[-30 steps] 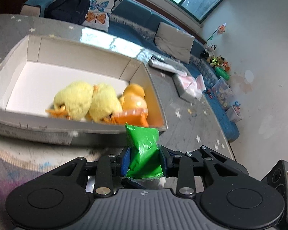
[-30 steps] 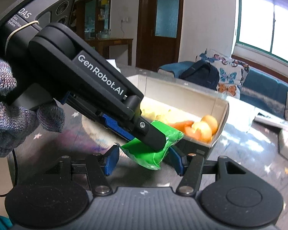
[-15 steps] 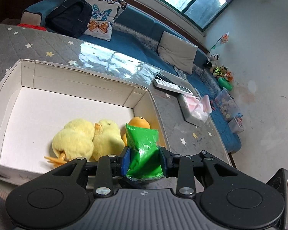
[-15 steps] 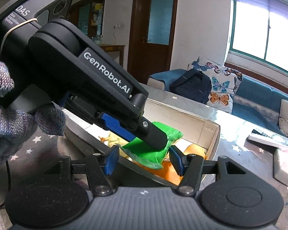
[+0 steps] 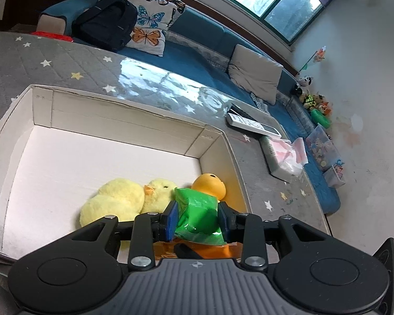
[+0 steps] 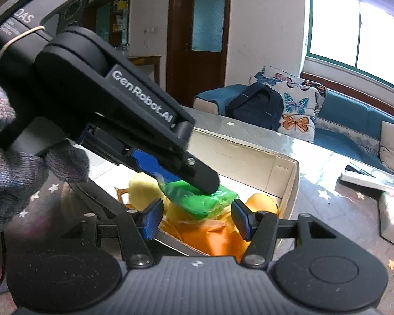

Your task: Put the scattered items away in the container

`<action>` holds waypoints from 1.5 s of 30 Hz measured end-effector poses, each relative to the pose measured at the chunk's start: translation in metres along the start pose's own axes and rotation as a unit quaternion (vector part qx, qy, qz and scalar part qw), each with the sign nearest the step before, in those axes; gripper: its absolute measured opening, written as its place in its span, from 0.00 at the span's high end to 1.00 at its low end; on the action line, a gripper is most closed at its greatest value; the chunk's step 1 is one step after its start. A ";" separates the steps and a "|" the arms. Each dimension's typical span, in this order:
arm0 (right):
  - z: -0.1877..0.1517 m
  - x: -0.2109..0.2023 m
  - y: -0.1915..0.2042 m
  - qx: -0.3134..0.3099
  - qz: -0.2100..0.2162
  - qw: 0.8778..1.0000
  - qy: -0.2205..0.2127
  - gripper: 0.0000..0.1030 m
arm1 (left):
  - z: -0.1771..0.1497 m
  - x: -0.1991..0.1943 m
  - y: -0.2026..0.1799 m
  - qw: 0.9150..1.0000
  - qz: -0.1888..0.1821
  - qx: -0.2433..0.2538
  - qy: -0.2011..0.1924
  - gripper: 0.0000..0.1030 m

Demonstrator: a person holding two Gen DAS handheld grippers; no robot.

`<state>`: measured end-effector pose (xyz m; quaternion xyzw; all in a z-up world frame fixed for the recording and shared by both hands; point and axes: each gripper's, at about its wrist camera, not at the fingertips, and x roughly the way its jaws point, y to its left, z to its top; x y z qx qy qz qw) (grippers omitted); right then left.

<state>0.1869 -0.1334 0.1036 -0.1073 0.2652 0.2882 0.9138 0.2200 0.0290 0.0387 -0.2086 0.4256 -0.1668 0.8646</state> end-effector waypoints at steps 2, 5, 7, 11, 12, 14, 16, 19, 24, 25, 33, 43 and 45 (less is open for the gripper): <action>-0.001 0.002 -0.002 0.007 0.001 1.000 0.002 0.43 | -0.001 -0.001 0.000 1.000 0.003 0.002 -0.002 0.65; -0.001 0.001 -0.004 0.014 -0.005 1.000 0.000 0.43 | -0.002 -0.003 -0.002 1.000 0.009 0.011 -0.006 0.65; -0.001 0.000 -0.004 0.018 -0.006 1.000 0.000 0.43 | -0.002 -0.005 -0.002 1.000 0.011 0.012 -0.008 0.65; -0.001 0.000 -0.003 0.022 -0.013 1.000 0.003 0.43 | -0.003 -0.011 -0.001 1.000 0.014 0.008 -0.016 0.65; -0.001 -0.001 -0.003 0.024 -0.014 1.000 0.004 0.43 | -0.003 -0.013 0.000 1.000 0.015 0.008 -0.018 0.65; -0.001 -0.002 -0.004 0.027 -0.012 1.000 0.002 0.43 | -0.003 -0.015 0.000 1.000 0.018 0.009 -0.018 0.65; 0.000 -0.006 -0.003 0.027 -0.012 1.000 -0.003 0.43 | -0.004 -0.018 -0.001 1.000 0.020 0.011 -0.020 0.65; 0.002 -0.009 -0.001 0.024 -0.013 1.000 -0.009 0.42 | -0.008 -0.021 -0.003 0.999 0.023 0.019 -0.022 0.65; 0.001 -0.015 0.001 0.031 -0.014 0.999 -0.012 0.36 | -0.015 -0.030 -0.009 0.998 0.038 0.037 -0.029 0.65; 0.001 -0.016 0.001 0.033 -0.013 0.999 -0.012 0.35 | -0.016 -0.033 -0.009 0.998 0.039 0.039 -0.031 0.65; -0.004 -0.031 0.007 0.046 -0.021 0.999 -0.017 0.25 | -0.033 -0.053 -0.013 0.995 0.057 0.062 -0.054 0.65; -0.014 -0.050 0.016 0.063 -0.023 0.998 -0.021 0.15 | -0.064 -0.071 -0.016 0.992 0.069 0.085 -0.062 0.65; -0.017 -0.054 0.018 0.068 -0.022 0.997 -0.022 0.14 | -0.070 -0.074 -0.016 0.992 0.067 0.082 -0.063 0.65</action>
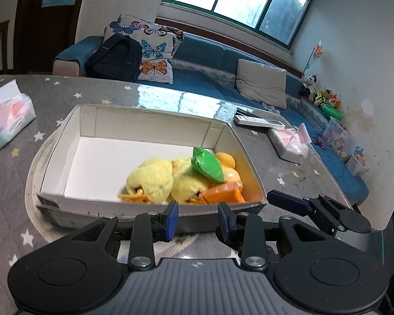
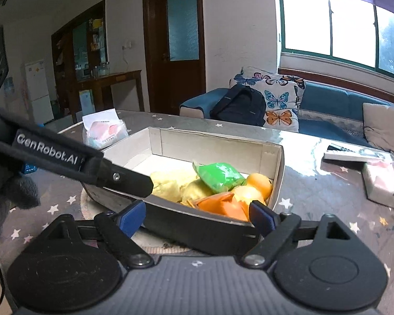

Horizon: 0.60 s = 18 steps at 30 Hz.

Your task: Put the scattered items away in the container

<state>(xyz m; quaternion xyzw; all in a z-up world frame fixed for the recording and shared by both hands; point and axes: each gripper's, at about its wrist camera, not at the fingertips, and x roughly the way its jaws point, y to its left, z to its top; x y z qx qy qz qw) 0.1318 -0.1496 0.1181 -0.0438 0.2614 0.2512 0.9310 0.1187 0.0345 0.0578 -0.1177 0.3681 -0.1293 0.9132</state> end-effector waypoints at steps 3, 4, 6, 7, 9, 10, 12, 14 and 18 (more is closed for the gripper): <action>-0.004 -0.006 0.002 0.002 -0.002 1.000 -0.001 0.10 | -0.008 -0.005 -0.004 1.000 0.008 0.008 -0.003 0.65; -0.006 -0.007 0.003 0.002 -0.003 1.000 0.000 0.10 | -0.011 -0.006 -0.006 1.000 0.010 0.010 -0.004 0.65; -0.009 -0.010 0.005 0.004 -0.004 1.000 0.002 0.09 | -0.016 -0.010 -0.008 1.000 0.009 0.010 -0.005 0.65; -0.011 -0.011 0.006 0.006 -0.004 1.000 0.003 0.09 | -0.018 -0.011 -0.008 1.000 0.009 0.010 -0.004 0.65; -0.016 -0.012 0.007 0.009 -0.005 1.000 0.007 0.05 | -0.022 -0.012 -0.008 1.000 0.009 0.010 -0.002 0.65; -0.018 -0.013 0.007 0.011 -0.006 1.000 0.008 0.04 | -0.024 -0.013 -0.008 1.000 0.009 0.009 -0.001 0.65; -0.022 -0.015 0.009 0.012 -0.006 1.000 0.010 0.03 | -0.027 -0.014 -0.008 1.000 0.011 0.010 0.002 0.65; -0.027 -0.015 0.011 0.011 -0.007 1.000 0.015 0.03 | -0.032 -0.015 -0.008 1.000 0.013 0.010 0.007 0.65; -0.035 -0.016 0.015 0.014 -0.011 1.000 0.021 0.00 | -0.039 -0.016 -0.007 1.000 0.022 0.015 0.012 0.65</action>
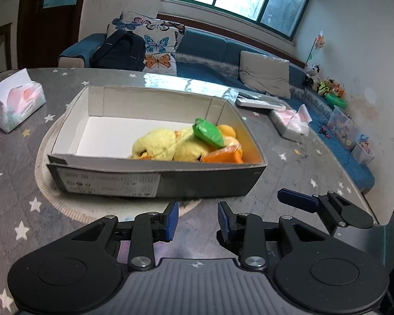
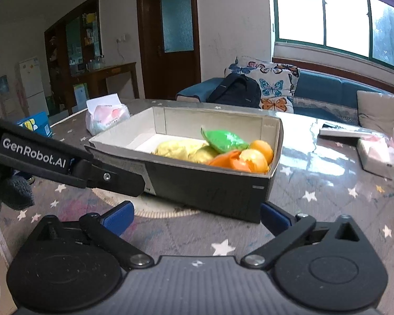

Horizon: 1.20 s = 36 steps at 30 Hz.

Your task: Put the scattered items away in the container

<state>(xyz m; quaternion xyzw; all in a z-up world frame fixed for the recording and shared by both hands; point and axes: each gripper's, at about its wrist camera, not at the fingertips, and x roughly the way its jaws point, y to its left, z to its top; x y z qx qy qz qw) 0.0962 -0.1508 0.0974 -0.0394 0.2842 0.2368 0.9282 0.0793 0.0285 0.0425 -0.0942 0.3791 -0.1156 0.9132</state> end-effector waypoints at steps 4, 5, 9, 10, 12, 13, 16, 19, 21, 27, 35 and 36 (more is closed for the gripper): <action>-0.007 -0.002 0.003 0.008 0.004 1.000 0.003 0.00 | -0.008 0.000 0.002 1.000 0.011 0.000 0.005 0.65; -0.009 -0.003 0.004 0.008 0.005 1.000 0.004 0.00 | -0.011 0.000 0.003 1.000 0.013 0.000 0.006 0.65; -0.015 -0.003 0.007 0.011 0.000 1.000 0.010 0.00 | -0.017 0.001 0.006 1.000 0.026 -0.007 0.011 0.65; -0.015 -0.003 0.007 0.013 0.000 1.000 0.010 0.00 | -0.019 0.001 0.007 0.999 0.030 -0.008 0.011 0.65; -0.016 -0.004 0.008 0.015 0.000 1.000 0.010 0.00 | -0.021 0.002 0.008 0.999 0.042 -0.006 0.012 0.65; -0.017 -0.004 0.009 0.015 -0.002 1.000 0.010 0.00 | -0.022 0.003 0.009 0.999 0.047 -0.005 0.013 0.65; -0.018 -0.003 0.011 0.019 -0.005 1.000 0.013 0.00 | -0.026 0.005 0.010 0.998 0.061 -0.001 0.015 0.65; -0.019 -0.002 0.013 0.020 -0.008 1.000 0.017 0.00 | -0.028 0.006 0.011 0.998 0.067 -0.002 0.017 0.65; -0.021 -0.001 0.015 0.019 -0.011 1.000 0.019 0.00 | -0.029 0.006 0.013 0.997 0.071 -0.008 0.018 0.65; -0.024 0.003 0.018 0.019 -0.007 0.999 0.029 0.00 | -0.032 0.007 0.015 0.997 0.075 -0.009 0.019 0.65; -0.026 0.005 0.021 0.024 -0.007 0.999 0.030 0.00 | -0.032 0.010 0.014 0.994 0.108 0.015 0.016 0.65; -0.027 0.006 0.022 0.022 -0.008 0.999 0.031 0.00 | -0.032 0.011 0.014 0.994 0.110 0.014 0.017 0.65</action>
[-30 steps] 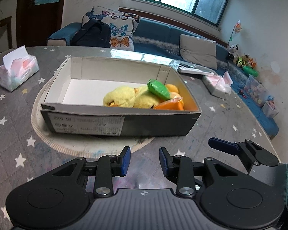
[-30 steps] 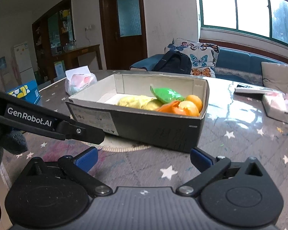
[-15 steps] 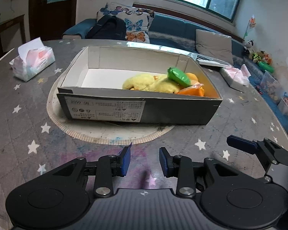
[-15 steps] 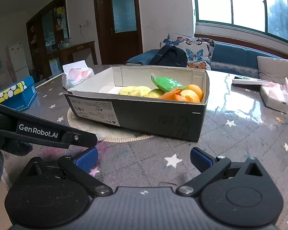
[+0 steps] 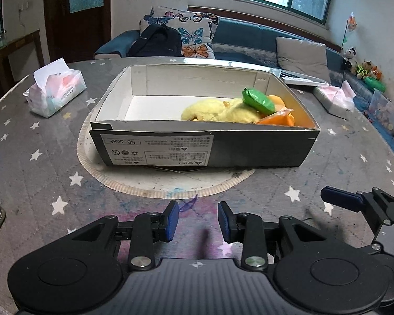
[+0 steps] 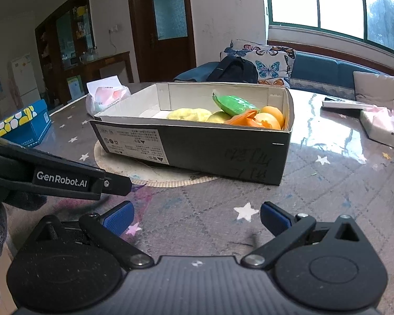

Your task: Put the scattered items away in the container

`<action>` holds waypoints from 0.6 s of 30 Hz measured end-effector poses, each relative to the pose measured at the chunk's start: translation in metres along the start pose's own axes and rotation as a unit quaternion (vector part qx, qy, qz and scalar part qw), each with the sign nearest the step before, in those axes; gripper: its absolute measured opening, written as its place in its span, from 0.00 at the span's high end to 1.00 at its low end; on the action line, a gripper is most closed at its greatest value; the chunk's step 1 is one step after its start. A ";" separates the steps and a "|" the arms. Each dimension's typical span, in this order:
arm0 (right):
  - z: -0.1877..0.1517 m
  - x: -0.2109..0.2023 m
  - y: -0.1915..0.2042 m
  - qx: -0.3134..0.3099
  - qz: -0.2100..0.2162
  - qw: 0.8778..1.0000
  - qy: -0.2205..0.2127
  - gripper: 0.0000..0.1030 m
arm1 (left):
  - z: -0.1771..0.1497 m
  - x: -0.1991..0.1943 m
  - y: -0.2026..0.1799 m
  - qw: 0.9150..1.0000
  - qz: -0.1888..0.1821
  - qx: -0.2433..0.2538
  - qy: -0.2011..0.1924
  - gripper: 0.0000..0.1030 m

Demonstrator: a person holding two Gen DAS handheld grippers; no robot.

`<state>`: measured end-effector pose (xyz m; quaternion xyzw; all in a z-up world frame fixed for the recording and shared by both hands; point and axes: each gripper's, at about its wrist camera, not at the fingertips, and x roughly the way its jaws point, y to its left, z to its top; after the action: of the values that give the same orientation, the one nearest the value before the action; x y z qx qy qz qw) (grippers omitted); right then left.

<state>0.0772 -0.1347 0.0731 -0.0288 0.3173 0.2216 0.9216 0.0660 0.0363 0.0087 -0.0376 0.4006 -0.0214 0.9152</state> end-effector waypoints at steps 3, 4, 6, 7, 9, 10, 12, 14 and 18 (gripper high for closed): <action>0.000 0.001 0.000 -0.001 -0.001 1.000 0.001 0.00 | 0.000 0.002 0.002 1.000 0.006 -0.004 0.001 0.65; 0.000 0.001 0.000 -0.001 -0.002 1.000 0.001 0.00 | 0.000 0.002 0.002 1.000 0.007 -0.004 0.001 0.65; 0.001 0.001 -0.001 -0.001 0.000 1.000 0.002 0.00 | 0.000 0.001 0.002 1.000 0.012 -0.003 -0.001 0.65; 0.001 0.002 -0.002 0.000 0.004 1.000 0.002 0.00 | 0.001 0.001 0.002 1.000 0.015 -0.001 -0.004 0.65; 0.001 0.003 -0.003 0.005 -0.003 1.000 0.001 0.00 | 0.002 0.001 0.000 1.000 0.019 0.001 -0.006 0.66; 0.002 0.003 -0.003 0.007 -0.006 1.000 0.001 0.00 | 0.003 0.002 0.000 1.000 0.020 0.002 -0.007 0.66; 0.003 0.005 -0.004 0.009 -0.004 1.000 0.005 0.00 | 0.004 0.003 -0.001 1.000 0.022 0.004 -0.008 0.65; 0.004 0.005 -0.004 0.009 -0.004 1.000 0.003 0.00 | 0.005 0.004 -0.002 1.000 0.027 0.007 -0.010 0.65; 0.005 0.008 -0.004 0.007 -0.003 1.000 0.006 0.00 | 0.005 0.005 -0.006 0.999 0.034 0.014 -0.015 0.65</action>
<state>0.0872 -0.1345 0.0722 -0.0248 0.3245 0.2163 0.9205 0.0734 0.0305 0.0090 -0.0114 0.3873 0.0051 0.9219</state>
